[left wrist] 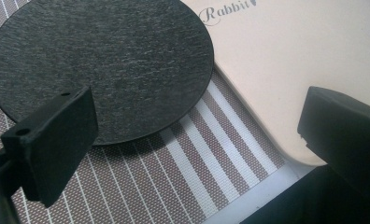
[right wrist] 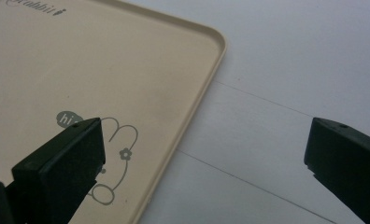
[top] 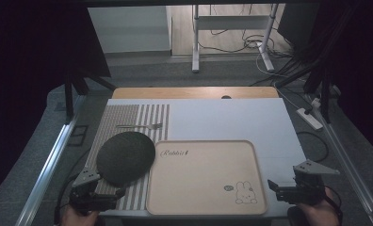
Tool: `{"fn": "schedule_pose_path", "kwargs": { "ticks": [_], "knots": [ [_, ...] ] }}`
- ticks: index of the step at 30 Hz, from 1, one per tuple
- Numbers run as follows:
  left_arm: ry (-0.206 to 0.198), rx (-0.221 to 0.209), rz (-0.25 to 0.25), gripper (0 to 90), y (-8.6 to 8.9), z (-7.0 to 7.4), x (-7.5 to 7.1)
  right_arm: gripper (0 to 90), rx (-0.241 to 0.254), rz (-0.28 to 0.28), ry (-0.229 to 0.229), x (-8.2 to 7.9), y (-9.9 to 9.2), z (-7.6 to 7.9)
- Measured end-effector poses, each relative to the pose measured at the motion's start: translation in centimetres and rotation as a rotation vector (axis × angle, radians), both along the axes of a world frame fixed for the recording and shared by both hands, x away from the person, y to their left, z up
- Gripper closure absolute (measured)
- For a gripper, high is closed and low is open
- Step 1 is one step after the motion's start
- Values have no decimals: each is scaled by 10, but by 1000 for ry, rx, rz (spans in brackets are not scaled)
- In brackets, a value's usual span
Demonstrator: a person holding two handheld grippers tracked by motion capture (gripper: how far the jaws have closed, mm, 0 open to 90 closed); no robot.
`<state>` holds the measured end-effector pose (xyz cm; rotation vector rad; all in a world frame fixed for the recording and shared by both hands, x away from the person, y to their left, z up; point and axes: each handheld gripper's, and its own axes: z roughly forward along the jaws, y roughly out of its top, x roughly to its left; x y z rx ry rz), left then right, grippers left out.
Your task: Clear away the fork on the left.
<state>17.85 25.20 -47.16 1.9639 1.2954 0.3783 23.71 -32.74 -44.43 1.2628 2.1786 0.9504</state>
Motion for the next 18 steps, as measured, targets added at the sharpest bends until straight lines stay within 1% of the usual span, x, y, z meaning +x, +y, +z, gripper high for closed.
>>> {"fn": "schedule_pose_path", "kwargs": {
  "ticks": [7, 8, 9, 12, 16, 18],
  "knots": [
    [5, -17, 2, 0, 2, 0, 1, 0, -4, 0, -2, 0, 0, 0],
    [-18, -33, 11, 0, 3, 1, 2, 0, -5, 2, -2, 0, 0, 0],
    [-26, -40, 11, 0, 3, 1, 3, 0, -6, 2, -4, 0, 0, 0],
    [-34, -34, 16, 0, 3, 2, 6, 0, -8, 3, -4, 0, 1, 0],
    [-25, -32, 15, 0, 3, 2, 8, 0, -11, 4, -4, 0, 1, 0],
    [-13, -28, 12, 0, 3, 2, 10, 0, -15, 4, -3, 0, 1, 0]
  ]
}}
